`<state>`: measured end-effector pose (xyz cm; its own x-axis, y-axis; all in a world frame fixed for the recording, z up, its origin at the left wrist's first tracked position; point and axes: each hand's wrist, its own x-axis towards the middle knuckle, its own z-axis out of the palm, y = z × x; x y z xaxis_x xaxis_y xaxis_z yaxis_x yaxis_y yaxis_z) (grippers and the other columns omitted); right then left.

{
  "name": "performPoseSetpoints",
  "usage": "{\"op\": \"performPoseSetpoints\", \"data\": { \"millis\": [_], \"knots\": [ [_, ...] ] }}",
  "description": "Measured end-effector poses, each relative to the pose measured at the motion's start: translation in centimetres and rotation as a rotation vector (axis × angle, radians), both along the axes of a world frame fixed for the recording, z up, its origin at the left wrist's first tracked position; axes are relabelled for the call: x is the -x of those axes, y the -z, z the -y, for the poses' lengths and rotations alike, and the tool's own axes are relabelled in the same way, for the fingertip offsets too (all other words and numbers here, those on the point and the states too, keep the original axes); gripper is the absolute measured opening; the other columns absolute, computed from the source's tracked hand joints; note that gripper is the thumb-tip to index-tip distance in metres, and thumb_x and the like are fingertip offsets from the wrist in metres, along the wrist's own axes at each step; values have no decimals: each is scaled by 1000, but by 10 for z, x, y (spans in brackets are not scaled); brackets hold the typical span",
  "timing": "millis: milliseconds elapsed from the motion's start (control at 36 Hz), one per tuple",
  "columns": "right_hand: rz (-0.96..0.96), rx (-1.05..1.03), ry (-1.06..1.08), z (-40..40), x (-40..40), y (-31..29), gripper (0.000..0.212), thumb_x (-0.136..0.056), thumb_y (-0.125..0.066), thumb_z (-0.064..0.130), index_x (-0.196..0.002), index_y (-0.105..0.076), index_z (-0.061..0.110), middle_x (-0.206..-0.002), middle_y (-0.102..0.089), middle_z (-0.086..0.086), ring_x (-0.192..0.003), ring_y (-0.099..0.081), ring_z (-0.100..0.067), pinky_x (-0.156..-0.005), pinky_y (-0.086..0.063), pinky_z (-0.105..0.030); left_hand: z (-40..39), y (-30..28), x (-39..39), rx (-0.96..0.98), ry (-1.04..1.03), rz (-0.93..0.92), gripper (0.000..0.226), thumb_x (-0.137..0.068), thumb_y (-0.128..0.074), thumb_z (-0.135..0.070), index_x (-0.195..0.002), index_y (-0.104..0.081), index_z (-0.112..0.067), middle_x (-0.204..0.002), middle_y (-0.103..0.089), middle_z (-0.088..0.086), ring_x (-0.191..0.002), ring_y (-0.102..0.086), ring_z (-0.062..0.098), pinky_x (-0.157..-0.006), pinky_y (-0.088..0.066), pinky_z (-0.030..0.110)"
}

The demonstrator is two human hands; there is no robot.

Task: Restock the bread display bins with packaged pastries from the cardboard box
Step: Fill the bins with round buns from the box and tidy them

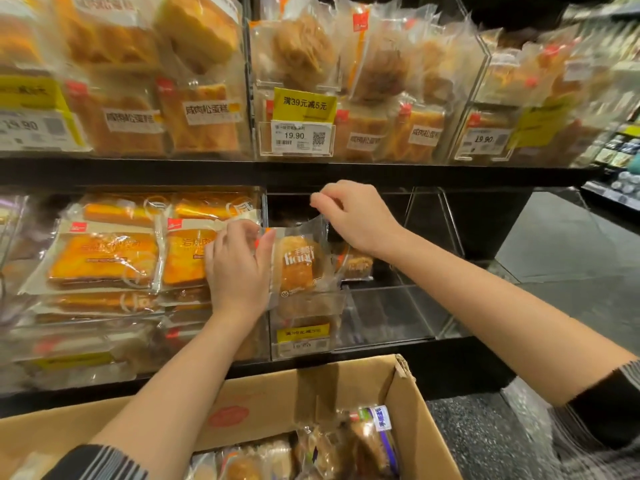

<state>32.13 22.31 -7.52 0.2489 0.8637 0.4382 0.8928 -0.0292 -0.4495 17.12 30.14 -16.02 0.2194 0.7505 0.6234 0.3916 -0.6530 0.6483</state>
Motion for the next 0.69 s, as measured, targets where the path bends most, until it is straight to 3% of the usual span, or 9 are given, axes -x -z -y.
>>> {"op": "performPoseSetpoints", "data": {
  "millis": [139,250,333,528,639,694],
  "knots": [
    [333,439,-183,-9,17,-17,56,-85,-57,60,-125,-61,21,-112,-67,5,-104,-61,-11,-95,-45,-32,2,-1,0,-12,0,-29,38,-98,-33,-44,-101,-53,-13,-92,-51,-5,-90,-45,12,-91,-27,30],
    [205,576,-203,-17,21,-25,39,-76,-74,50,-100,-60,22,-91,-59,10,-84,-57,-6,-69,-47,-21,2,0,1,-29,11,-21,38,-98,-30,-46,-101,-52,-14,-92,-51,-5,-90,-42,12,-90,-27,32],
    [220,588,-206,-17,17,-35,31,-75,-77,44,-89,-58,23,-86,-57,9,-78,-54,-5,-66,-46,-21,3,2,3,-99,34,-35,48,-95,-22,-48,-100,-54,-12,-90,-49,-6,-87,-42,12,-90,-30,37],
    [290,427,59,12,-37,-31,46,-71,-79,45,-101,-60,16,-97,-63,1,-91,-60,-18,-78,-53,-38,5,1,0,-122,16,-107,29,-96,-34,-30,-92,-58,-13,-87,-52,-3,-84,-50,19,-88,-32,38],
    [552,362,245,22,-58,6,49,-76,-73,49,-107,-55,16,-102,-65,-2,-98,-61,-24,-84,-41,-36,6,0,1,-147,-23,-127,25,-95,-39,-26,-92,-59,-11,-87,-59,5,-84,-53,22,-88,-34,39],
    [517,421,274,22,-63,24,47,-78,-72,49,-107,-55,15,-103,-65,-3,-99,-60,-25,-81,-38,-34,6,-1,1,-147,-40,-157,22,-95,-43,-26,-93,-60,-12,-87,-60,5,-85,-53,22,-90,-35,40]
  ]
}}
